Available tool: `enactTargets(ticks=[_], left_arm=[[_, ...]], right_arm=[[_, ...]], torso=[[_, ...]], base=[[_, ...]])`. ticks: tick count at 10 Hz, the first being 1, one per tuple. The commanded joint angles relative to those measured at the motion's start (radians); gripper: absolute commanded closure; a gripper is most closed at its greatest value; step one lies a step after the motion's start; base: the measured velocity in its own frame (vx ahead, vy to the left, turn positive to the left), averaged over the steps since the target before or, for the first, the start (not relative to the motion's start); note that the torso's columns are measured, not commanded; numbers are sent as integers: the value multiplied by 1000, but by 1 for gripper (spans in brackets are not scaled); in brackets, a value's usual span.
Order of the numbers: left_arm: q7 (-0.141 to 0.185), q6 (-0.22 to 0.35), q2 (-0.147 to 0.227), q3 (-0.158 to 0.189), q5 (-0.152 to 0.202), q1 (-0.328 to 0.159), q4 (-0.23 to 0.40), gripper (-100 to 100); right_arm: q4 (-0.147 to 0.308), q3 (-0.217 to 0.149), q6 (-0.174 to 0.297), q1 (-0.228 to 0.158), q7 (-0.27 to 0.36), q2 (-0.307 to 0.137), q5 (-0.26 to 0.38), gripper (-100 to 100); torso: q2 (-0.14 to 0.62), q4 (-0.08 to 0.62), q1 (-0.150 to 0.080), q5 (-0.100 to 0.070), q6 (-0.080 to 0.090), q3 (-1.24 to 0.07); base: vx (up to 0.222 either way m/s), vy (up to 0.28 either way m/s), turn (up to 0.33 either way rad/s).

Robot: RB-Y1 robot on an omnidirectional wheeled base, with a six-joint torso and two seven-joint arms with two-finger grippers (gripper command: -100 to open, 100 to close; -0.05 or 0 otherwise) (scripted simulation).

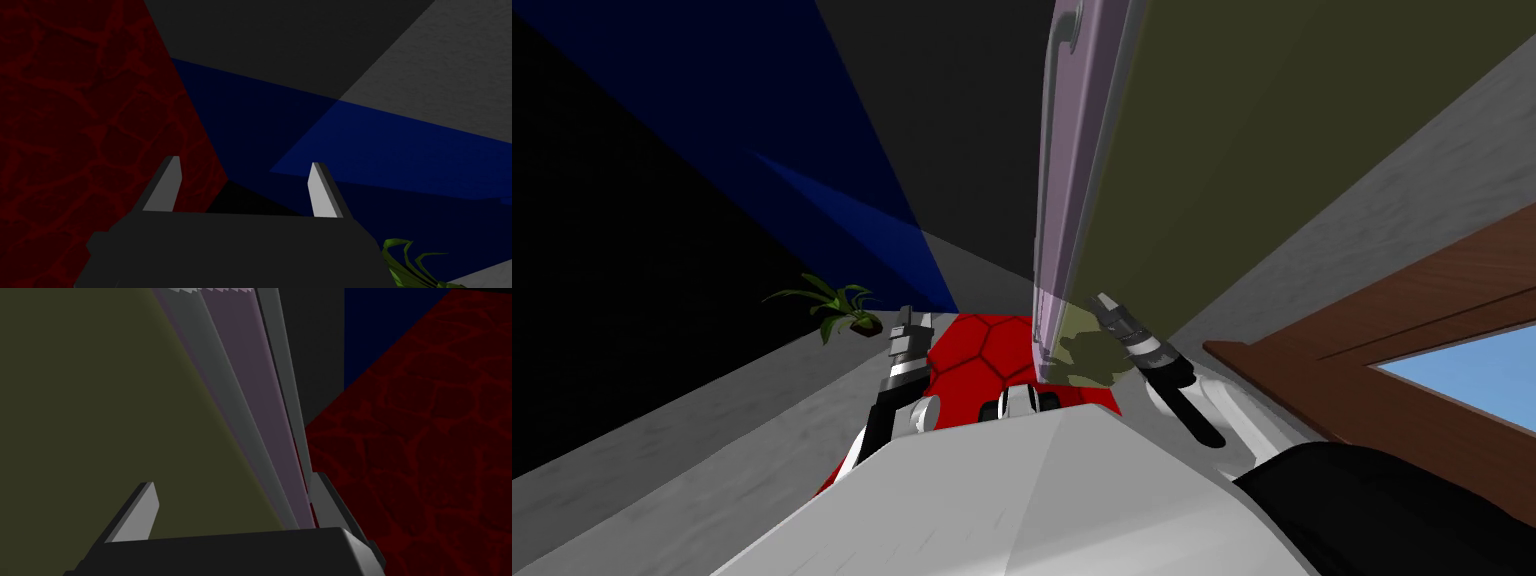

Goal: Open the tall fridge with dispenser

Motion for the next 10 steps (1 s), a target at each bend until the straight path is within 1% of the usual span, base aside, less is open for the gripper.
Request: enactTargets(ticks=[1,2,3,4,5,6,7,8,9,10], left_arm=[[0,0,0,0,0,0,0,0],[0,0,0,0,0,0,0,0],[0,0,0,0,0,0,0,0],[0,0,0,0,0,0,0,0],[0,0,0,0,0,0,0,0],[0,0,0,0,0,0,0,0],[0,0,0,0,0,0,0,0],[0,0,0,0,0,0,0,0],[0,0,0,0,0,0,0,0],[0,0,0,0,0,0,0,0]], right_arm=[[-12,-41,7,17,-7,-25,81,-100],[-12,-41,7,17,-7,-25,92,-100],[-22,-76,13,32,-12,-47,131,-100],[-22,-76,13,32,-12,-47,158,-100],[-32,-112,19,46,-19,-70,188,-100],[-32,-112,19,46,-19,-70,220,-100],[-41,-148,25,61,-26,-93,251,-100],[-41,-148,25,61,-26,-93,281,-100],[-41,-148,25,61,-26,-93,293,-100],[-49,-184,31,75,-33,-117,330,-100]], torso=[[-1,0,0,0,0,0],[-1,0,0,0,0,-1],[0,0,-1,-1,0,0],[0,0,0,0,1,0],[-1,0,1,0,0,0],[-2,0,2,0,0,-1],[-1,0,1,0,0,-1],[-1,0,2,0,0,-1],[0,0,0,0,0,0],[1,0,-2,-1,0,0]], base=[[37,64,-37],[17,32,3],[23,55,-56],[24,59,-45],[45,74,-75],[39,72,-30],[42,96,-48],[31,83,-32],[12,35,5],[28,53,-47]])
